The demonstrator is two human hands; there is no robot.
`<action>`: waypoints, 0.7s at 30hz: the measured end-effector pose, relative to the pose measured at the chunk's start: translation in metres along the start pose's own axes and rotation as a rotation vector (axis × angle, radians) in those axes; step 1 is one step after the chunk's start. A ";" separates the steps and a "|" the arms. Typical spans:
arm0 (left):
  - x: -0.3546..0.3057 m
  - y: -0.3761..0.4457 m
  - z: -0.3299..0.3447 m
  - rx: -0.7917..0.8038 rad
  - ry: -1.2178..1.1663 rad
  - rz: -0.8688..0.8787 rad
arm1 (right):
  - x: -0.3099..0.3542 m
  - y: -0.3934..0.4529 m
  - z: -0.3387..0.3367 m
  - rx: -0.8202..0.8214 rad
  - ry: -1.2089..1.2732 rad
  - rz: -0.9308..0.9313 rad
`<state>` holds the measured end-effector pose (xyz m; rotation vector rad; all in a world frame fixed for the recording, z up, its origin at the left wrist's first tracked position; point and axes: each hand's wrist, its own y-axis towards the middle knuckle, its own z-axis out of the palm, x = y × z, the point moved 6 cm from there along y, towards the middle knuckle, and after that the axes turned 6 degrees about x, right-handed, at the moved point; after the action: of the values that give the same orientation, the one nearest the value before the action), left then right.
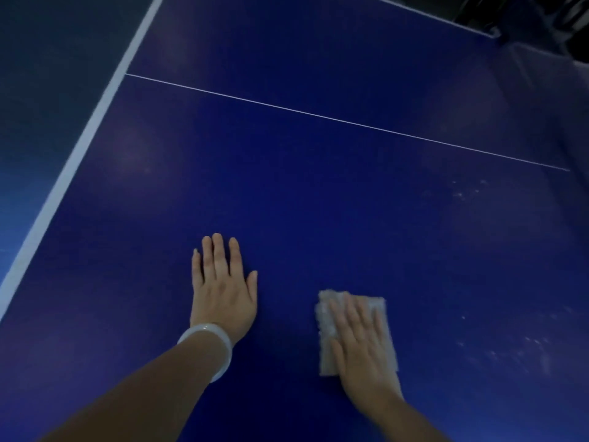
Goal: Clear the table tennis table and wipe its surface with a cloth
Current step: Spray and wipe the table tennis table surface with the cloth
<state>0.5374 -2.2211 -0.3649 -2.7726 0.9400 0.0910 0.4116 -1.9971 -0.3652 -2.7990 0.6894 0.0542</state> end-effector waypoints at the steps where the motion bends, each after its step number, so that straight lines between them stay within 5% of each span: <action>1: 0.000 0.000 0.000 0.002 0.004 0.003 | -0.026 -0.017 0.008 0.044 0.002 0.107; 4: 0.000 0.000 0.000 -0.012 0.000 0.003 | -0.090 -0.068 0.017 0.043 0.214 0.655; 6: -0.001 -0.001 0.000 -0.023 0.005 -0.001 | -0.091 -0.082 0.021 0.051 0.300 0.782; 14: -0.020 -0.011 -0.009 0.011 -0.061 -0.006 | -0.092 -0.083 0.028 0.065 0.333 0.699; 18: -0.113 -0.064 -0.008 -0.033 -0.122 0.255 | -0.098 -0.081 0.030 0.031 0.351 0.627; 21: -0.180 -0.103 0.017 0.029 -0.163 0.288 | -0.107 -0.079 0.031 0.014 0.372 0.519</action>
<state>0.4569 -2.0304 -0.3405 -2.5389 1.2756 0.3397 0.3537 -1.8731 -0.3660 -2.5589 1.4784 -0.3806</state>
